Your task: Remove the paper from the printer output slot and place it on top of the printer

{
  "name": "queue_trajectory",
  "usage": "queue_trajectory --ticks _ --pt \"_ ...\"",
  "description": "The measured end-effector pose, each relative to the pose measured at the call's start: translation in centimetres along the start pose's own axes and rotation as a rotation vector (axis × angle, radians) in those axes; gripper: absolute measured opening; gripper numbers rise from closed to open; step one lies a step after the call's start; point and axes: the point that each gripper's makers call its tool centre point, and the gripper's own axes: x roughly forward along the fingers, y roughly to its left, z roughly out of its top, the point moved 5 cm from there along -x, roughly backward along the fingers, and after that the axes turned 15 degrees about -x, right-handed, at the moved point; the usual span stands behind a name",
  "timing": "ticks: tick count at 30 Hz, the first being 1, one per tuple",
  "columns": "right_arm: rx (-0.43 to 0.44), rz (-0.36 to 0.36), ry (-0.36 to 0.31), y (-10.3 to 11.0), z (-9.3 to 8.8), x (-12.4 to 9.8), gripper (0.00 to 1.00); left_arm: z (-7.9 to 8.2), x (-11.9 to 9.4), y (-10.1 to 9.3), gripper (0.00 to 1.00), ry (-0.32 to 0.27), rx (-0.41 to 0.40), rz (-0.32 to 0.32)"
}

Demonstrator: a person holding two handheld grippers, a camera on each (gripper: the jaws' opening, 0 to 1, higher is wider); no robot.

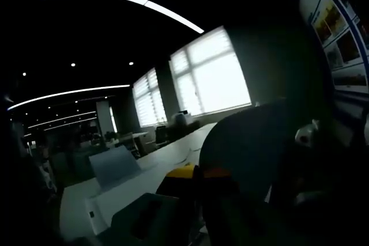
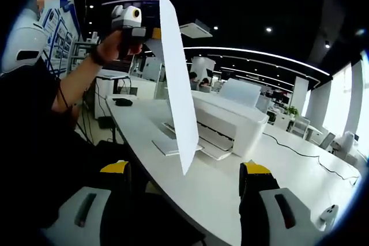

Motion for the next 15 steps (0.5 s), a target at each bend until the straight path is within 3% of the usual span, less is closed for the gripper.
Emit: queue_trajectory --ticks 15 --pt "-0.001 -0.003 0.001 -0.24 0.00 -0.14 0.72 0.13 0.67 0.12 0.05 0.011 0.019 0.014"
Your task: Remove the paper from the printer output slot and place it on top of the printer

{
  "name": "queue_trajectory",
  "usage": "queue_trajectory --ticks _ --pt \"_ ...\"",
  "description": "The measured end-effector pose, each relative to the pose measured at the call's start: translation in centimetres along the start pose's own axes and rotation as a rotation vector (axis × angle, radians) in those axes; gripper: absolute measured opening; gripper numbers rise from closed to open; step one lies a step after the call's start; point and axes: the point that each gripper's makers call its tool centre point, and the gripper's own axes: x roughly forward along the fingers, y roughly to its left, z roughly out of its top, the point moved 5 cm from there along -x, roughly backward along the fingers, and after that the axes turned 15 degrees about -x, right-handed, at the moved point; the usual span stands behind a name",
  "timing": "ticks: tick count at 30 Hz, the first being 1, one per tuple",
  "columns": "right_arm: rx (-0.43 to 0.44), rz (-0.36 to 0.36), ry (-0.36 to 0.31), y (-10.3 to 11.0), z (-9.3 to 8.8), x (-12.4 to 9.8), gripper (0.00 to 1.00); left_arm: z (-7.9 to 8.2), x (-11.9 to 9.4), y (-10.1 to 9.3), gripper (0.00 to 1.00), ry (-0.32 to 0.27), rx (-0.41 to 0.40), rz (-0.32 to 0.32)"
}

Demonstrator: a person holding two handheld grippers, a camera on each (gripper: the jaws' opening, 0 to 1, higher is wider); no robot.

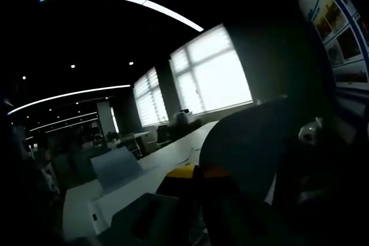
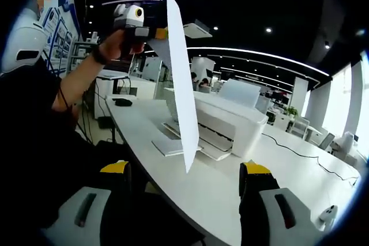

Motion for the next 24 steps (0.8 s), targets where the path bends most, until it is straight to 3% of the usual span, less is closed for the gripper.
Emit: queue_trajectory --ticks 24 --pt "0.000 0.000 0.001 0.0 -0.2 0.0 0.72 0.8 1.0 0.3 0.05 0.001 0.008 -0.001"
